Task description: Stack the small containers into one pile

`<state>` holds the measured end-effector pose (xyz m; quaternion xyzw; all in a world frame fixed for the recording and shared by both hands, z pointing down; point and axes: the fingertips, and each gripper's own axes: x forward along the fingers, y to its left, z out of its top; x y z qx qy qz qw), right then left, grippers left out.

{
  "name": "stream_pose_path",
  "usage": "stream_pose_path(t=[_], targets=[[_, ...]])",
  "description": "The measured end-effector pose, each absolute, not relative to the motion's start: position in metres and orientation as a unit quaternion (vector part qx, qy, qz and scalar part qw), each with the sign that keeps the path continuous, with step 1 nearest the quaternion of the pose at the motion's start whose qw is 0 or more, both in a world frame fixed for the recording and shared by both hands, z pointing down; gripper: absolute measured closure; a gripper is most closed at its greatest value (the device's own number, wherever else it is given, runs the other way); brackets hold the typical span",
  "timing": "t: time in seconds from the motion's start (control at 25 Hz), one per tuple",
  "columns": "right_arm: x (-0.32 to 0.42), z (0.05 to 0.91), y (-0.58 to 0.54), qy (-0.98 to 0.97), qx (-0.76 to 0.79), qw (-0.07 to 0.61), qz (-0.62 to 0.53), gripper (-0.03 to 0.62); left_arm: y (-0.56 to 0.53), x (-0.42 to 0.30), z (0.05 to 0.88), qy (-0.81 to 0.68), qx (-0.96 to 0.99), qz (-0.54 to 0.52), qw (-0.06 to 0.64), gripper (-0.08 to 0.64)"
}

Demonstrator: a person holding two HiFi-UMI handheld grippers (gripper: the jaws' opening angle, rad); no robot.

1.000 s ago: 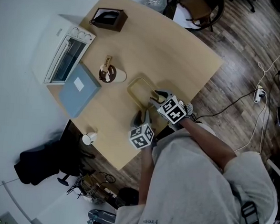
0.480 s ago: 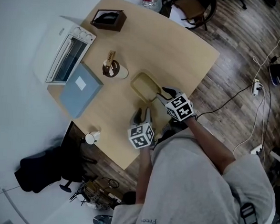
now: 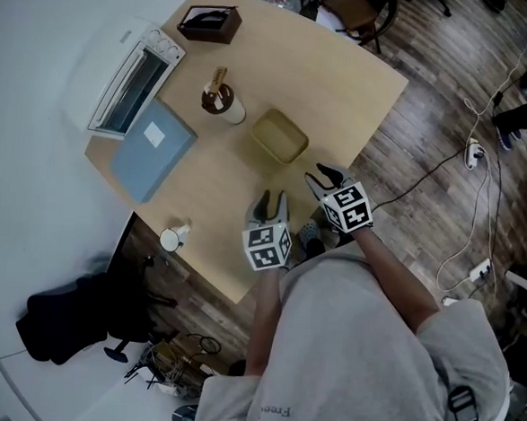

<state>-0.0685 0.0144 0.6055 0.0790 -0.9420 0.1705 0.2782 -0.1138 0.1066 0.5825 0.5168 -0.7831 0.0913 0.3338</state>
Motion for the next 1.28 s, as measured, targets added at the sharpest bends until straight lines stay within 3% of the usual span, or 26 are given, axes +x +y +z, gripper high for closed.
stream_pose_path(t=[0.28,0.92,1.28], targets=[[-0.038,0.603,0.038,-0.943,0.147,0.251,0.163,0.451,0.135,-0.099,0.581,-0.770,0.546,0.089,0.318,0.414],[-0.020,0.603,0.072,-0.950,0.145,0.244,0.130,0.460,0.147,-0.092,0.574,-0.753,0.585,0.102,0.285,0.423],[-0.022,0.594,0.064,-0.951,0.162,0.235,0.118,0.559,0.153,-0.091,0.572,-0.757,0.581,0.091,0.286,0.523]])
